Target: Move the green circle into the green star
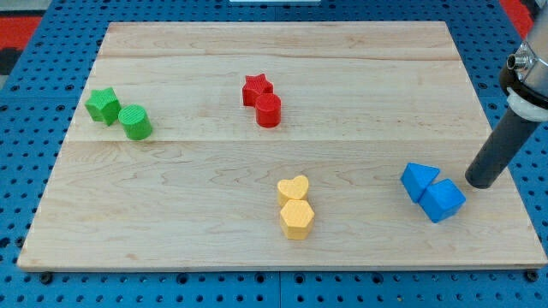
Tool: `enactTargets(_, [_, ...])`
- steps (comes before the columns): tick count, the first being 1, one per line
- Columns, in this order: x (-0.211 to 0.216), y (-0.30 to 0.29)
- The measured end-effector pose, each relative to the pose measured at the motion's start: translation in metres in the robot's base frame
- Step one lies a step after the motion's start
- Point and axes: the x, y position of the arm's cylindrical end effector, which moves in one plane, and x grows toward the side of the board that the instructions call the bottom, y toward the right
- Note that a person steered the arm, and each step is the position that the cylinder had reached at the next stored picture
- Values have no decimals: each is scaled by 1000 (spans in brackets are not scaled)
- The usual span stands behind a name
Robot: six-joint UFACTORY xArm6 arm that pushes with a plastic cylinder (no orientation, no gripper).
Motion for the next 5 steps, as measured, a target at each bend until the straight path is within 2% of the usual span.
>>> enactTargets(2, [15,-18])
enactTargets(3, [39,-13])
enactTargets(4, [104,-13])
enactTargets(5, [99,-62])
